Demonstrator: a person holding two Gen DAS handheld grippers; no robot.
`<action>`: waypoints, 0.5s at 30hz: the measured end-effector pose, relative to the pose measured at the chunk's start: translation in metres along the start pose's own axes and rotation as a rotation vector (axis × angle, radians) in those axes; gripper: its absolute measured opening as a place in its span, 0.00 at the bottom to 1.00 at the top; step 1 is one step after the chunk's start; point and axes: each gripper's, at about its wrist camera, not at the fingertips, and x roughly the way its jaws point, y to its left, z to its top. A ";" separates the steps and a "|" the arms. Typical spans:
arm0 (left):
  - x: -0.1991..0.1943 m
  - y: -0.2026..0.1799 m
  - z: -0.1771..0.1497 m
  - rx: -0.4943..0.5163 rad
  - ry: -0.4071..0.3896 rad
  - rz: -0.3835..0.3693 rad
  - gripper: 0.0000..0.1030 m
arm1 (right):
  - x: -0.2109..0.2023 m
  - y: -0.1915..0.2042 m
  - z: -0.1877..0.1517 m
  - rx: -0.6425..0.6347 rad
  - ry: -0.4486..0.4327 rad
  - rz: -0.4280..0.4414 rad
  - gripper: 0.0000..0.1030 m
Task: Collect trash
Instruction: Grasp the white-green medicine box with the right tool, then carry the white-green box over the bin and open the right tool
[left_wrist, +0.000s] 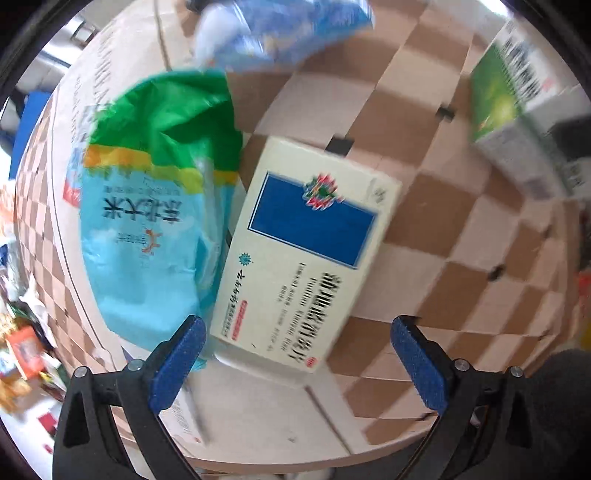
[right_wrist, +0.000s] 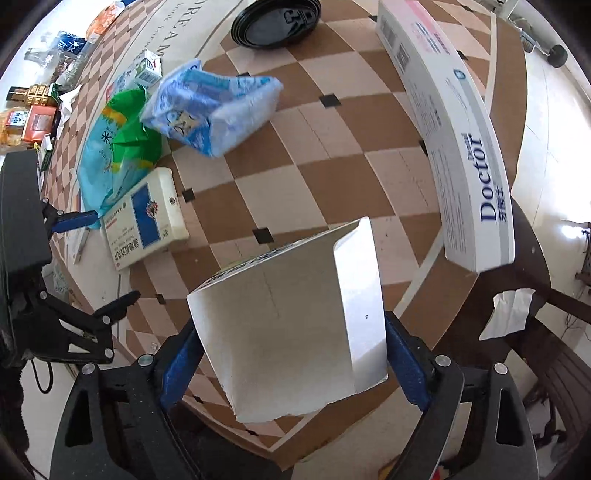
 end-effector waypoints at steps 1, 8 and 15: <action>0.005 0.001 0.005 0.005 0.009 0.017 0.99 | 0.004 0.001 -0.007 0.005 0.001 0.000 0.90; 0.003 0.014 0.031 -0.056 -0.020 -0.069 0.89 | 0.010 0.006 -0.021 0.010 0.011 -0.016 0.92; 0.003 0.020 0.008 -0.205 -0.016 -0.149 0.79 | 0.009 0.014 -0.025 -0.003 -0.015 -0.049 0.89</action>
